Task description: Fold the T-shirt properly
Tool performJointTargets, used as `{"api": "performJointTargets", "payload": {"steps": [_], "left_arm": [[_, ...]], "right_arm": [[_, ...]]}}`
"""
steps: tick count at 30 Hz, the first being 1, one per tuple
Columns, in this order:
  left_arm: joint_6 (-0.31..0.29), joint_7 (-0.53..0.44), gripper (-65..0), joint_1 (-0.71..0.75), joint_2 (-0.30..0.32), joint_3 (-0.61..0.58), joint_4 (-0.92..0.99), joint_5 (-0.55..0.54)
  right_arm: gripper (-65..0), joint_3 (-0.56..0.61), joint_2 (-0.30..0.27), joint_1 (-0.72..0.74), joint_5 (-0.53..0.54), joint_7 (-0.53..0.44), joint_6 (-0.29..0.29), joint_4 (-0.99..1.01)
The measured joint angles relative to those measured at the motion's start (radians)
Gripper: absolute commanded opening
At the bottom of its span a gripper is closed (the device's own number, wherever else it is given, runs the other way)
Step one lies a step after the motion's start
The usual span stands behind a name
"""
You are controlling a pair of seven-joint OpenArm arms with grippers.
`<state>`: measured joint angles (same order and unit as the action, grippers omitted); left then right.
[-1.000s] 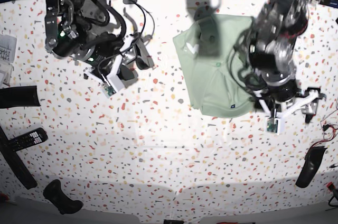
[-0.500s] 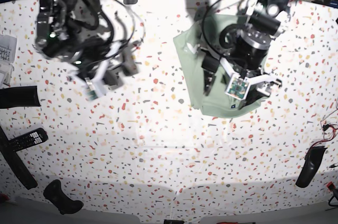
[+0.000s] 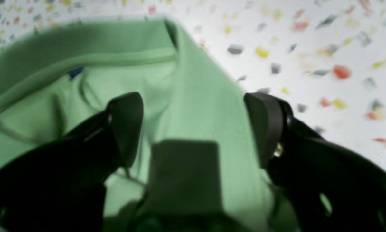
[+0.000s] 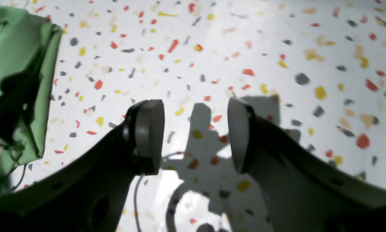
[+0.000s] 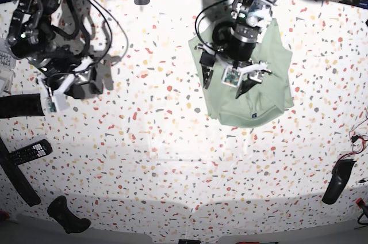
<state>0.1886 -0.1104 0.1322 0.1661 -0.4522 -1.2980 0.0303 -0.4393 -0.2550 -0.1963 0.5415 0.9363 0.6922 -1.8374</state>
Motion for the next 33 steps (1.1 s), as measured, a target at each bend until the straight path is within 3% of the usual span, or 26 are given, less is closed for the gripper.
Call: {"api": "performJointTargets", "payload": {"steps": [3,8,17,25,29,33], "left_arm": [[-0.011,-0.139,-20.8,-0.06,-0.006,-0.001,0.149,-0.005],[-0.035,-0.223,-20.8,-0.161,-0.011,-0.002,0.318,-0.008],[-0.397,-0.177,-20.8,-0.274,0.001,0.01,0.422,-0.031],[-0.52,-0.177,-20.8,-0.282,0.003,0.014,0.422,0.076],[-0.624,-0.179,-20.8,-0.284,0.002,0.015,0.422,0.109],[-0.627,-0.197,-20.8,-0.285,0.003,0.015,0.422,0.135]], "right_arm": [[-35.1,-0.003,0.0,0.0,0.002,0.0,0.0,0.0],[-35.1,-0.002,0.003,0.0,0.006,0.001,0.0,0.0],[-35.1,-0.002,0.003,0.0,0.006,0.005,0.0,0.0],[-35.1,-0.002,0.003,0.0,0.006,0.005,0.0,0.0],[-35.1,-0.002,0.003,0.0,0.006,0.006,0.0,0.0],[-35.1,-0.002,0.003,0.0,0.006,0.006,0.0,0.0]]}}
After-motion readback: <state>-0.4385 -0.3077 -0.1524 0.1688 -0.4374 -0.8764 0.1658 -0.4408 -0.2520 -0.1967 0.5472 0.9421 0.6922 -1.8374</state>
